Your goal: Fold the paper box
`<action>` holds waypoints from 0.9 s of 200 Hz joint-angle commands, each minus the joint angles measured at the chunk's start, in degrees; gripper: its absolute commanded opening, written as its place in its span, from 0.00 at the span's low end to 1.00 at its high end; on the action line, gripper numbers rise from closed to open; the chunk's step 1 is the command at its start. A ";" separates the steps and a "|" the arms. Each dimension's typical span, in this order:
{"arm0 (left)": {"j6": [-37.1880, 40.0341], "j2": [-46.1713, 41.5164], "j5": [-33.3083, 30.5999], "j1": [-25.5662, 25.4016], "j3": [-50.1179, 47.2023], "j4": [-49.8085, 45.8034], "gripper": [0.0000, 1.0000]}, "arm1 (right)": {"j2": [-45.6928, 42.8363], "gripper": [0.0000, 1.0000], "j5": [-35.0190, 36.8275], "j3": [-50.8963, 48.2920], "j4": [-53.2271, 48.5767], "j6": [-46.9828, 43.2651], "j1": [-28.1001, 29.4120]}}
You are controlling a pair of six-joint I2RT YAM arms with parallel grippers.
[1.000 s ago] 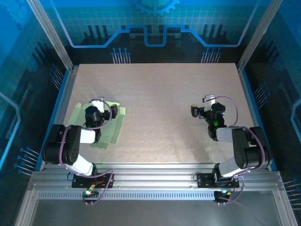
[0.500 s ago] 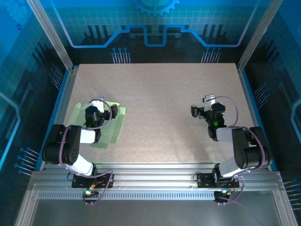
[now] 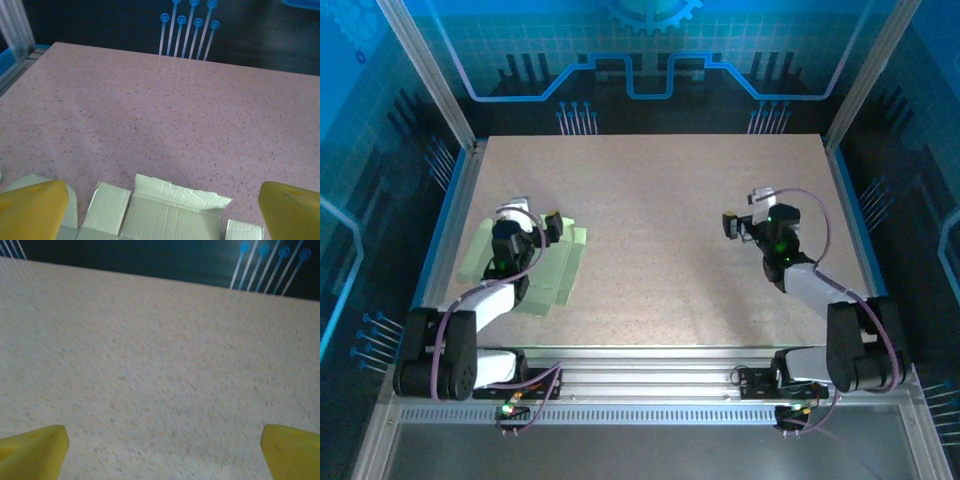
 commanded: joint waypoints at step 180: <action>-23.26 -12.81 6.98 13.59 3.45 -41.73 0.99 | 62.66 0.75 -38.23 73.25 -35.40 27.77 30.92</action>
